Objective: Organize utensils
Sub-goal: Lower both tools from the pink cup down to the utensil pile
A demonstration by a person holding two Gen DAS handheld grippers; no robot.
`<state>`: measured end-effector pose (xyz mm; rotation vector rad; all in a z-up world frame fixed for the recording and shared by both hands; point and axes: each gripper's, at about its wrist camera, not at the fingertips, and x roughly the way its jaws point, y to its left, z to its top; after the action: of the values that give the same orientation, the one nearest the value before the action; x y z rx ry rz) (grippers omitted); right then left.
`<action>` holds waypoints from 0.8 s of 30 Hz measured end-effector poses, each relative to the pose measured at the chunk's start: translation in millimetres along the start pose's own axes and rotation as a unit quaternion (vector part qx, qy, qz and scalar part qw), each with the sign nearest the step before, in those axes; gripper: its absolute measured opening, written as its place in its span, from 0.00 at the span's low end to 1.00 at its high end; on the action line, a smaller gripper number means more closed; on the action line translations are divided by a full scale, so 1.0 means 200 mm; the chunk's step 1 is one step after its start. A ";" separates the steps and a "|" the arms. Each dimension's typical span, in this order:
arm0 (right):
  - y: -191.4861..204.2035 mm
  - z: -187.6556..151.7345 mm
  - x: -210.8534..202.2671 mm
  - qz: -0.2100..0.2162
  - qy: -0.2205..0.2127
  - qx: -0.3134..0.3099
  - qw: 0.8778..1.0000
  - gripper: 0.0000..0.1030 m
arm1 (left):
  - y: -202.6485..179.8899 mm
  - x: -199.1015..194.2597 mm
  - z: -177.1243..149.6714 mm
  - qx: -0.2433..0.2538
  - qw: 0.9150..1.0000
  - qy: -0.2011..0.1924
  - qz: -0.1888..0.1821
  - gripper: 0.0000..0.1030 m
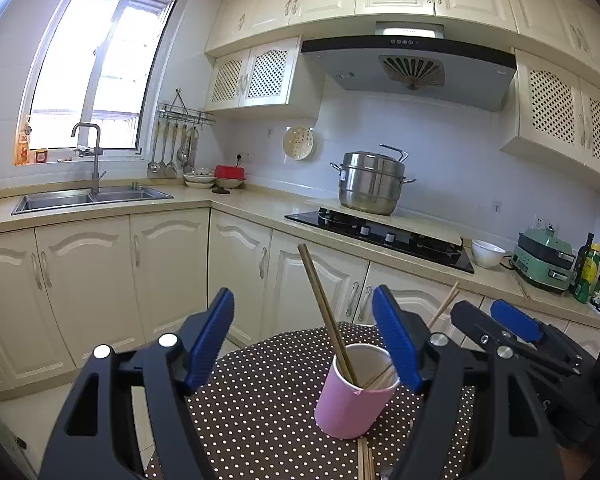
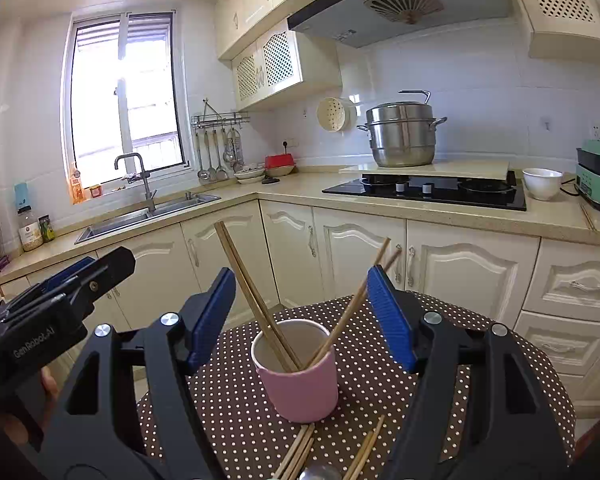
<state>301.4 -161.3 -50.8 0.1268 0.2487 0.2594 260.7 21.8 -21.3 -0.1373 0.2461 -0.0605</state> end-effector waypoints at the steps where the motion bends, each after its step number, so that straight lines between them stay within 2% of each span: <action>1: -0.01 -0.01 -0.02 -0.002 0.002 0.002 1.000 0.67 | -0.01 -0.01 -0.01 0.001 1.000 0.005 -0.003 0.68; 5: -0.05 -0.04 -0.10 -0.009 0.014 0.007 1.000 0.69 | -0.03 -0.04 -0.06 0.004 0.999 0.045 -0.022 0.68; 8: -0.09 -0.09 -0.15 -0.014 0.032 0.008 0.999 0.70 | -0.03 -0.03 -0.12 -0.004 0.994 0.096 -0.043 0.68; 12: -0.14 -0.18 -0.20 -0.022 0.064 0.017 0.998 0.70 | -0.03 0.03 -0.23 -0.021 0.981 0.176 -0.076 0.68; 15: -0.19 -0.24 -0.22 -0.029 0.090 0.026 0.995 0.70 | -0.05 0.08 -0.32 -0.017 0.971 0.222 -0.083 0.68; 21: -0.25 -0.38 -0.20 -0.029 0.153 0.035 0.987 0.71 | -0.10 0.16 -0.49 -0.005 0.950 0.298 -0.090 0.68; 24: -0.26 -0.48 -0.16 -0.014 0.204 0.024 0.979 0.71 | -0.09 0.17 -0.56 0.000 0.944 0.317 -0.090 0.62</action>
<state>258.7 -210.6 -143.0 0.1176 0.6647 0.2508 265.6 -12.5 -133.6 -0.1374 0.8780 -0.2891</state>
